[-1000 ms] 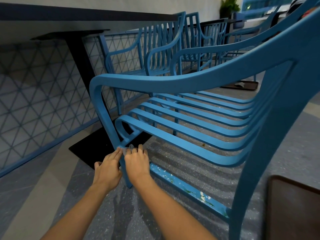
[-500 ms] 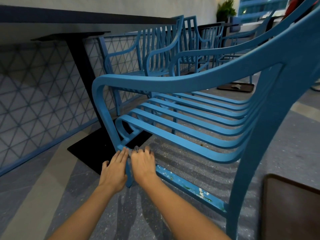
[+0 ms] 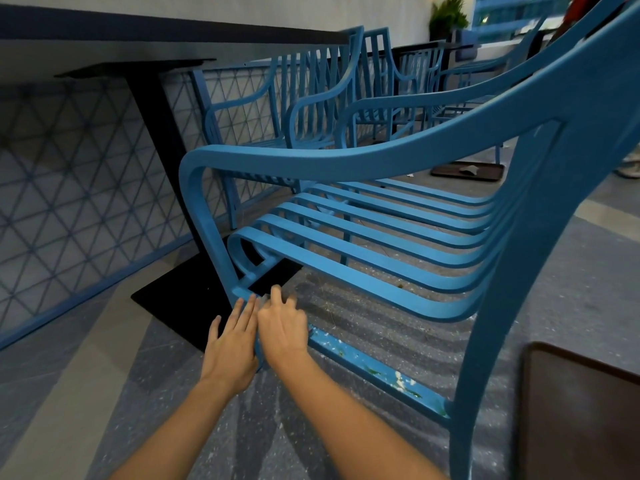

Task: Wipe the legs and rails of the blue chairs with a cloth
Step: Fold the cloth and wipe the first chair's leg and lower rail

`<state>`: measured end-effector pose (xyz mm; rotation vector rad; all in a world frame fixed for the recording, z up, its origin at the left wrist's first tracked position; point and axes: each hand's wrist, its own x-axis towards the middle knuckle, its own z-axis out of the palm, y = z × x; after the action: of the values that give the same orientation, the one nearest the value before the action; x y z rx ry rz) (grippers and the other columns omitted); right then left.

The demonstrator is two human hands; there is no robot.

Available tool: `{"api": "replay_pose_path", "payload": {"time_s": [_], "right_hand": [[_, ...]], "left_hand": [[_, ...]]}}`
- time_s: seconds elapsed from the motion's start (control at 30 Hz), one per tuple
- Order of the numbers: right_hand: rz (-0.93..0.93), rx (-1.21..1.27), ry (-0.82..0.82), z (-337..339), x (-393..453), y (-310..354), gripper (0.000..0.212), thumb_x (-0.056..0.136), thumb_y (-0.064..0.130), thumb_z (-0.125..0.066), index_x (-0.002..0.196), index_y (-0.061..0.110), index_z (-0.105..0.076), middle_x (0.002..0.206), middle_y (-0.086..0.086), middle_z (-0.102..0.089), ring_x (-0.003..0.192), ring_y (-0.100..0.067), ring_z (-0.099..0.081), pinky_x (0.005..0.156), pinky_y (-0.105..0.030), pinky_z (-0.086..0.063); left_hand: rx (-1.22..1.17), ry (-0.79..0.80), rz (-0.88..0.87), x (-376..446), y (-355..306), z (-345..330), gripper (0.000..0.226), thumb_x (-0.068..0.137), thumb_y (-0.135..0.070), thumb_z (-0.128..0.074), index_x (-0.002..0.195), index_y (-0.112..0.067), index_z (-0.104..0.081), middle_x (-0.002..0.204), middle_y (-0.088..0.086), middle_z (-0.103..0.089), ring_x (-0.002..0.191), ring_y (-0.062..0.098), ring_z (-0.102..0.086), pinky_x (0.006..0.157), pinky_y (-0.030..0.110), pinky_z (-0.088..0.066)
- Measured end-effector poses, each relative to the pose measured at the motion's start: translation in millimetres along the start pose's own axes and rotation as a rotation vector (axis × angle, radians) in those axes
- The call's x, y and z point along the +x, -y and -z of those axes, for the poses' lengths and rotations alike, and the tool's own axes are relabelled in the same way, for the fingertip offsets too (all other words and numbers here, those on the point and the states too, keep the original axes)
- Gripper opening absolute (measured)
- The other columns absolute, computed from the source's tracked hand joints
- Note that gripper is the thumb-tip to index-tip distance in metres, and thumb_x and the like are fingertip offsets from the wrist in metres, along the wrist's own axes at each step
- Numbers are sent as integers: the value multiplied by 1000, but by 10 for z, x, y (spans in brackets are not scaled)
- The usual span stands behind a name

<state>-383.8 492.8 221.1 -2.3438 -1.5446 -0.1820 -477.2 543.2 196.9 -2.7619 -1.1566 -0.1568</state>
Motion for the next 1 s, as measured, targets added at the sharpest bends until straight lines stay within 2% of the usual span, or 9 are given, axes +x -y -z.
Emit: {"api": "replay_pose_path", "payload": {"time_s": [0.13, 0.3, 0.4, 0.53, 0.7, 0.8, 0.87, 1.0], "right_hand": [[32, -62, -13, 22, -133, -43, 28, 93, 6, -51, 119, -4, -54, 117, -16, -44, 99, -35, -55, 65, -39, -54], [23, -104, -31, 81, -319, -181, 29, 91, 12, -55, 118, 3, -58, 110, -7, -53, 92, -25, -60, 61, -32, -55], [33, -78, -18, 73, -401, -280, 31, 94, 8, -48, 124, 0, -51, 116, -12, -46, 99, -30, -56, 67, -37, -54], [-19, -51, 21, 167, -453, -319, 28, 95, 5, -47, 121, -1, -54, 120, -14, -44, 102, -32, -54, 70, -40, -53], [-119, 43, 39, 317, -278, -266, 35, 89, 4, -60, 124, 2, -55, 146, -18, -33, 116, -36, -51, 76, -42, -54], [-93, 8, 21, 264, -244, -206, 44, 88, 11, -63, 130, 4, -50, 145, -19, -35, 122, -37, -45, 88, -46, -48], [-75, -38, 13, 198, -251, -187, 42, 92, 16, -57, 132, 5, -49, 142, -19, -39, 128, -37, -39, 98, -49, -40], [-53, -14, -12, 94, -294, -232, 43, 97, 16, -45, 137, 1, -42, 136, -22, -43, 129, -39, -36, 101, -48, -36]], "left_hand": [[-38, -47, -23, 13, -21, 30, 81, 93, -15, -43, 152, -17, 11, 162, -2, 11, 149, 14, 12, 121, 38, -1], [-103, -76, -104, -7, -119, 1, 82, 91, -11, -43, 151, -20, 11, 159, -5, 15, 146, 11, 15, 120, 37, 0], [-91, -47, -125, -29, -169, -31, 81, 92, -14, -44, 151, -21, 12, 158, -7, 18, 146, 11, 17, 120, 37, 0], [-101, -16, -117, -30, -164, -7, 87, 89, -11, -46, 151, -22, 14, 157, -9, 20, 147, 9, 14, 120, 39, -2], [-198, 25, -91, -4, -159, 73, 87, 85, -4, -47, 154, -23, 4, 160, -11, 10, 147, 6, 9, 120, 41, -6], [-197, 35, -86, -5, -175, 89, 86, 86, -5, -46, 154, -23, 3, 161, -11, 8, 148, 6, 7, 120, 41, -8], [-205, 39, -79, 0, -181, 94, 85, 87, -4, -46, 154, -23, 3, 161, -11, 8, 148, 6, 7, 120, 42, -10], [-185, 71, -82, 15, -167, 124, 88, 86, -6, -49, 154, -23, 3, 161, -10, 8, 148, 7, 7, 120, 44, -11]]}}
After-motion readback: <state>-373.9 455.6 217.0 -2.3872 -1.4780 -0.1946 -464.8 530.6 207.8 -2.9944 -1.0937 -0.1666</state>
